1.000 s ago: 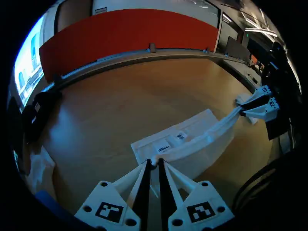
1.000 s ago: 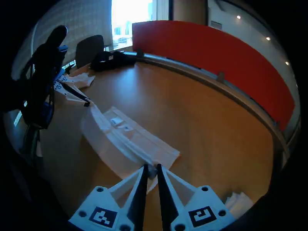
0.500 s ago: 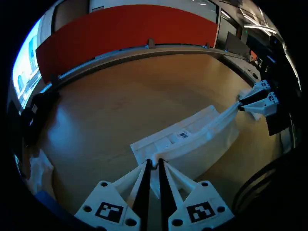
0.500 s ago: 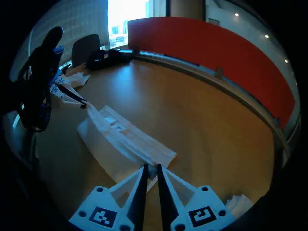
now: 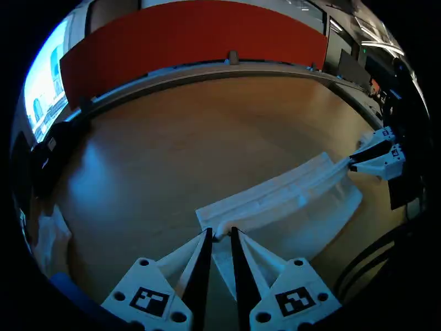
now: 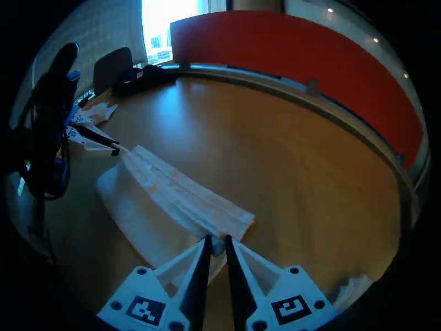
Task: Fold towel
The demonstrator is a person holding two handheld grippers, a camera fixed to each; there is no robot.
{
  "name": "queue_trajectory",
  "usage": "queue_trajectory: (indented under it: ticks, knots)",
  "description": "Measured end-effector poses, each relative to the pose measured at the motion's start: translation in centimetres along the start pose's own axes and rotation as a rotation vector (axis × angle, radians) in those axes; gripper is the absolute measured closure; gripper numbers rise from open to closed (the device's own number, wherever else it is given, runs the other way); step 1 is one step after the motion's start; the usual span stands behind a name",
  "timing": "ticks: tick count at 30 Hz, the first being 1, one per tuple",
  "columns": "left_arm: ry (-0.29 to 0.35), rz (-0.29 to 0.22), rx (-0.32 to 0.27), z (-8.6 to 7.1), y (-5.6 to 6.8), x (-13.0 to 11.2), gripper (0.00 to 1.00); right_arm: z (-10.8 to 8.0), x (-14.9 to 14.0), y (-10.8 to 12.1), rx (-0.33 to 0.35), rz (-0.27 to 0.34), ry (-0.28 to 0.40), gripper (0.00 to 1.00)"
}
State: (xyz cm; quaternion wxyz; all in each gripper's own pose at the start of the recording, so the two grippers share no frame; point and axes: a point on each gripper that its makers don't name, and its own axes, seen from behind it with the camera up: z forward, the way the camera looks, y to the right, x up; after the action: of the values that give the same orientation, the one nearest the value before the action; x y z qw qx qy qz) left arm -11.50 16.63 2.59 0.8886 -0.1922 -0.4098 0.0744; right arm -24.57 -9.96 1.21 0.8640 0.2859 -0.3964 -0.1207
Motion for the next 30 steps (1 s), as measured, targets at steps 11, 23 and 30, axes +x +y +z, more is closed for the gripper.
queue_trajectory:
  ticks: [11,23,30]
  knots:
    - [0.001,-0.014,0.043,1.0,-1.4,0.0,0.66,1.0,0.2,0.9,-0.039,0.019,-0.003,0.64]
    - [0.016,-0.048,0.037,0.4,-2.0,0.2,0.15,0.7,0.9,2.5,-0.086,0.024,0.021,0.0]
    - [0.021,-0.044,0.037,-0.1,-1.9,-0.1,0.09,0.3,0.5,2.4,-0.086,0.035,0.024,0.0]
